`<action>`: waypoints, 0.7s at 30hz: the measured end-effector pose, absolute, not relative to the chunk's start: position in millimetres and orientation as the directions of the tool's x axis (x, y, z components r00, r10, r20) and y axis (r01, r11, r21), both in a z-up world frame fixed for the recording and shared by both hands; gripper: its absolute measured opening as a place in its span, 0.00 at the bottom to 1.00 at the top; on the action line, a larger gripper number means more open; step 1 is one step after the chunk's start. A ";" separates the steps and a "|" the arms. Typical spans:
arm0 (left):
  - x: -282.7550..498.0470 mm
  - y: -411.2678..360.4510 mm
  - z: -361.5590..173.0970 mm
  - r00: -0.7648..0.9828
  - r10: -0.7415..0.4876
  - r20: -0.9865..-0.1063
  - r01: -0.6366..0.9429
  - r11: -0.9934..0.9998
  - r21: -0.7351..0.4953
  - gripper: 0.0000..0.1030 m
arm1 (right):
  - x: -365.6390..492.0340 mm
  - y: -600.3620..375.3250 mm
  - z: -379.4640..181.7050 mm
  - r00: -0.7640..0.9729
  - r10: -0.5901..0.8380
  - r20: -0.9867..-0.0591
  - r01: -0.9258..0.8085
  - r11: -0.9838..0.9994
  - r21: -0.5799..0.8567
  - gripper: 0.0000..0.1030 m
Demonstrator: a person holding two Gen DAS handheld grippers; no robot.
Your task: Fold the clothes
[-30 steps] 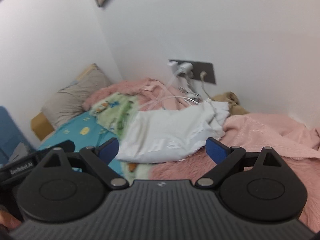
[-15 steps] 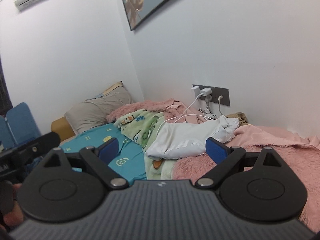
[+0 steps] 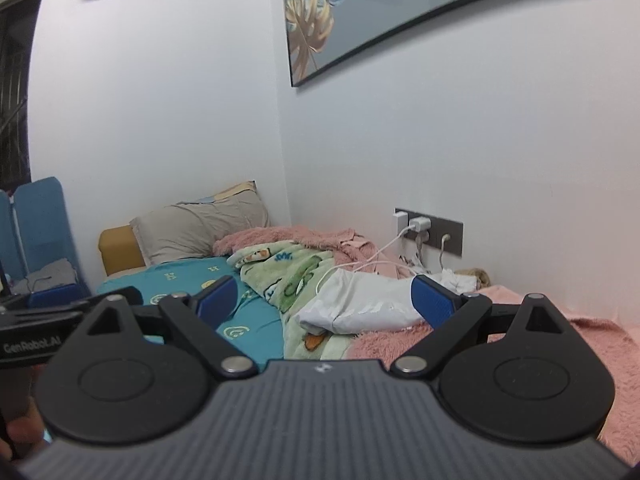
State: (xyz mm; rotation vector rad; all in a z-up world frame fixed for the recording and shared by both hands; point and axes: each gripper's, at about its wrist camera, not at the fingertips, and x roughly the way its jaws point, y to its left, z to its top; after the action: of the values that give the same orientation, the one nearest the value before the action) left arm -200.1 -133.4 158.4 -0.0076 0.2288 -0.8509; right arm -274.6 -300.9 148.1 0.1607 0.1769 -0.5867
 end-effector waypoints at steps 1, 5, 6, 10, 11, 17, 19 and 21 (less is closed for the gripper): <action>-200.6 -133.1 157.4 0.634 -0.748 -0.197 0.747 0.658 -0.094 1.00 | -274.2 -298.8 147.6 0.819 -0.535 -0.206 0.561 0.822 0.097 0.92; -201.7 -135.7 152.4 0.633 -0.748 -0.200 0.750 0.656 -0.078 1.00 | -270.2 -293.6 143.4 0.817 -0.540 -0.203 0.563 0.823 0.078 0.92; -201.9 -136.5 151.2 0.633 -0.747 -0.201 0.751 0.656 -0.073 1.00 | -269.3 -292.4 142.1 0.816 -0.541 -0.205 0.564 0.823 0.072 0.92; -202.1 -137.6 147.9 0.621 -0.758 -0.201 0.762 0.644 -0.073 1.00 | -265.3 -288.6 136.5 0.810 -0.546 -0.215 0.568 0.821 0.053 0.92; -202.0 -137.7 147.3 0.622 -0.756 -0.202 0.761 0.645 -0.071 1.00 | -264.4 -288.1 135.3 0.807 -0.548 -0.218 0.570 0.820 0.049 0.92; -199.6 -136.7 144.1 0.623 -0.754 -0.208 0.758 0.648 -0.078 1.00 | -261.2 -289.1 131.3 0.801 -0.551 -0.232 0.576 0.816 0.049 0.92; -197.9 -136.4 143.5 0.630 -0.747 -0.210 0.751 0.655 -0.078 1.00 | -260.9 -289.3 131.2 0.799 -0.554 -0.232 0.578 0.814 0.048 0.92; -195.3 -135.9 142.5 0.633 -0.744 -0.215 0.748 0.659 -0.078 1.00 | -260.4 -290.0 130.7 0.796 -0.558 -0.233 0.583 0.811 0.047 0.92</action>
State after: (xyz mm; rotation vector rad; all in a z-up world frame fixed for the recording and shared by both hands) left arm -195.3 -135.9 142.5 0.0187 0.2373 -0.8533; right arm -260.4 -290.0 130.7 0.1184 0.2128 -0.6142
